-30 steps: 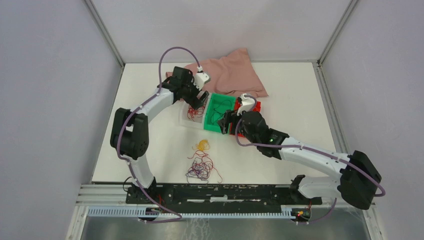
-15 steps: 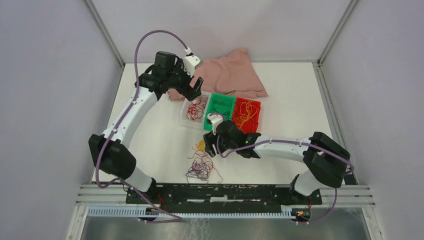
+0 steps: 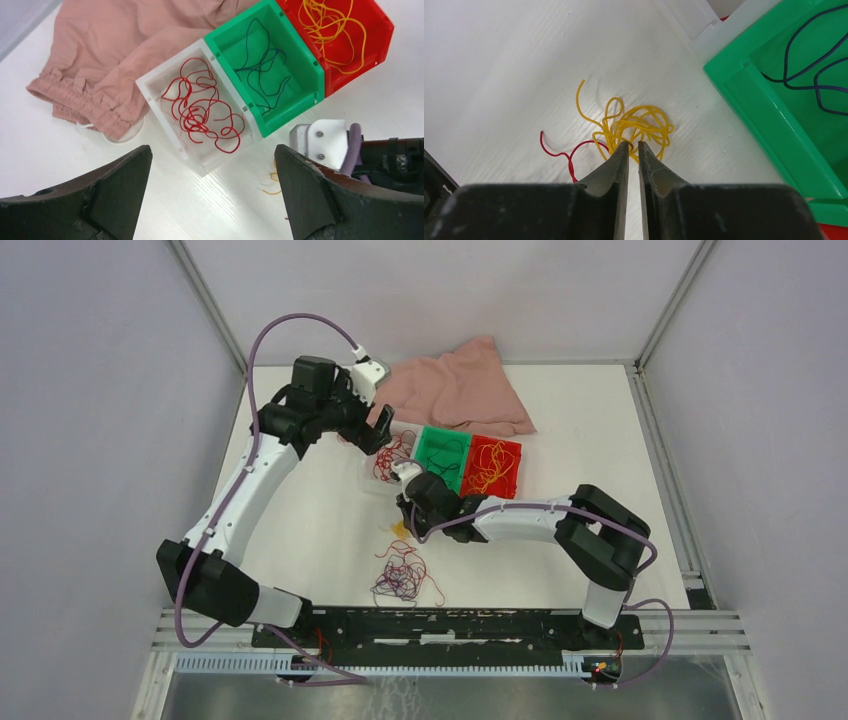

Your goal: Untangle the cables

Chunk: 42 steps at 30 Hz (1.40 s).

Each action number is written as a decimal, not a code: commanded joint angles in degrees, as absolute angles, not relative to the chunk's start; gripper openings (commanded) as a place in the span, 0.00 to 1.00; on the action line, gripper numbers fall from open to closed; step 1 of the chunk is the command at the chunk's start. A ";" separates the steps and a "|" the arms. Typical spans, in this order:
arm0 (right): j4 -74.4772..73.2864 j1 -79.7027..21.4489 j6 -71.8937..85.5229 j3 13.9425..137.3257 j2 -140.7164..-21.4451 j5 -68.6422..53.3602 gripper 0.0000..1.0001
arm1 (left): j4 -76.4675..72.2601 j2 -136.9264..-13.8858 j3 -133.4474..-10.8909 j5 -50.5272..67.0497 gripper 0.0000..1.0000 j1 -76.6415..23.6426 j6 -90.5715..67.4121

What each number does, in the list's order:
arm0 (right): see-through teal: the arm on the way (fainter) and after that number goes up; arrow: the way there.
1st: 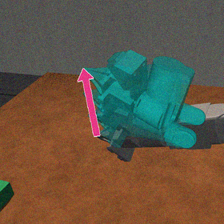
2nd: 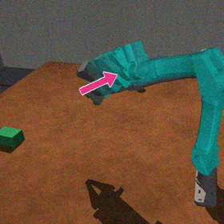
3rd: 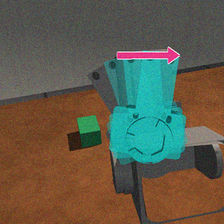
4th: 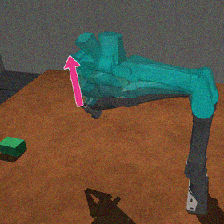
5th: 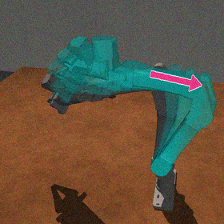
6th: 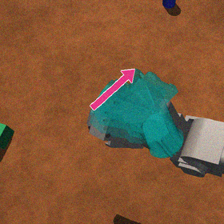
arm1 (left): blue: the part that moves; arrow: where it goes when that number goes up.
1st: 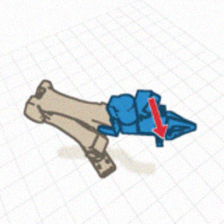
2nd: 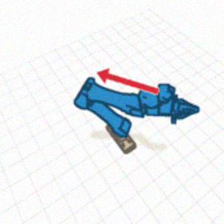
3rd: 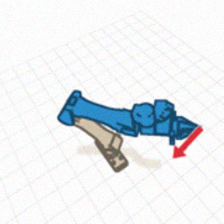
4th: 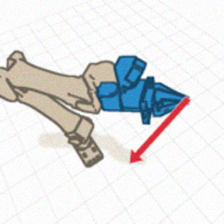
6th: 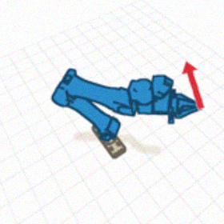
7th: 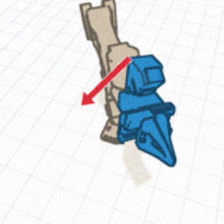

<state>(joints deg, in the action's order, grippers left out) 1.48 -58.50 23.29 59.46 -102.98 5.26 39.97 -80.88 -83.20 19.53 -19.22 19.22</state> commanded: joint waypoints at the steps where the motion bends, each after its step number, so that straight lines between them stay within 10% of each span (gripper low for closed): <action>1: 2.01 -58.40 22.11 62.18 -100.28 7.62 0.08 | 40.40 -77.85 -82.01 19.24 0.99 -16.92 18.86; 14: 3.09 -57.12 23.35 59.08 -85.53 3.96 0.02 | 50.55 -69.44 -70.78 34.09 1.00 -13.63 35.84; 18: 2.04 -57.01 19.16 59.46 -89.18 0.54 0.57 | 47.25 -67.98 -68.71 34.42 1.00 -12.66 32.48; 26: -11.05 -57.03 5.60 72.27 -105.44 -5.63 0.65 | 43.35 -72.16 -72.56 32.33 0.99 -6.75 25.75; 30: -11.16 -56.96 4.99 74.87 -110.01 -5.35 0.58 | 42.87 -72.54 -73.91 34.47 0.99 -2.53 25.00; 39: -1.30 -55.26 13.47 69.60 -102.73 -6.52 0.02 | 46.09 -71.28 -68.99 41.55 0.99 -1.21 32.66; 42: 2.02 -54.62 16.97 66.65 -98.51 -8.25 0.00 | 48.44 -69.53 -65.75 45.91 0.96 -1.24 38.54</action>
